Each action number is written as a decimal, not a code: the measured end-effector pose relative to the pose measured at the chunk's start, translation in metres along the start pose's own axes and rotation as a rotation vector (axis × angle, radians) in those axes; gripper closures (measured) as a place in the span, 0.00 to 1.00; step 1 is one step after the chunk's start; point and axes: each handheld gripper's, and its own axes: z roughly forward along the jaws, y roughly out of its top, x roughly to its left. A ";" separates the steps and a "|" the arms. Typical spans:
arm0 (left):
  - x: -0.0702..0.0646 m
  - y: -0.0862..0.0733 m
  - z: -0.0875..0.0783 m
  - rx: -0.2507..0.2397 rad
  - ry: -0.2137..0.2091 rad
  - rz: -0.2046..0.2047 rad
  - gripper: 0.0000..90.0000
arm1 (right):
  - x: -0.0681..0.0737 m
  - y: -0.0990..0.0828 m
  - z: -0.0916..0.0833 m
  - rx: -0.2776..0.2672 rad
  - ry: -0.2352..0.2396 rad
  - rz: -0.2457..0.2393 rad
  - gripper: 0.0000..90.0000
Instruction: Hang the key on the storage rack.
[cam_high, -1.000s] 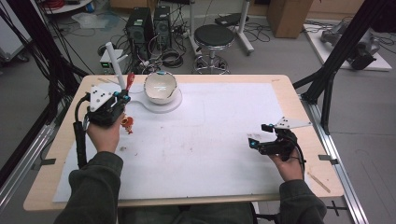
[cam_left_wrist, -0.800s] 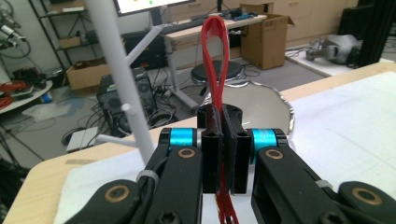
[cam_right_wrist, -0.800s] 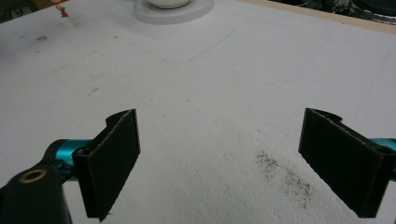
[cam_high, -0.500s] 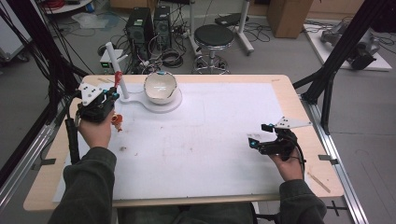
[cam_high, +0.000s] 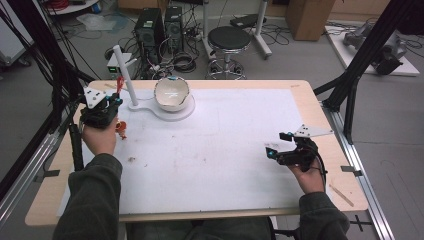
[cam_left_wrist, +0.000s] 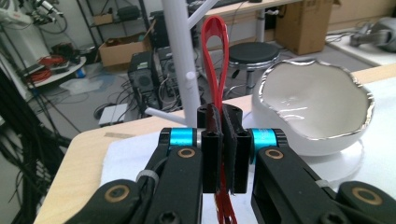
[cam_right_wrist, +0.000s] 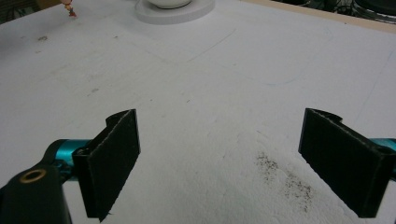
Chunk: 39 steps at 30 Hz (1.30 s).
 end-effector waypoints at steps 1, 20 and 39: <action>0.001 0.000 0.001 0.003 0.000 -0.001 0.96 | 0.000 0.000 0.000 -0.002 0.001 -0.005 0.13; 0.003 -0.002 0.020 0.086 0.052 0.007 0.96 | 0.000 0.000 0.002 0.001 0.006 -0.008 0.13; 0.006 -0.006 0.026 0.130 0.051 -0.004 0.96 | 0.001 0.000 0.001 0.001 0.007 -0.007 0.13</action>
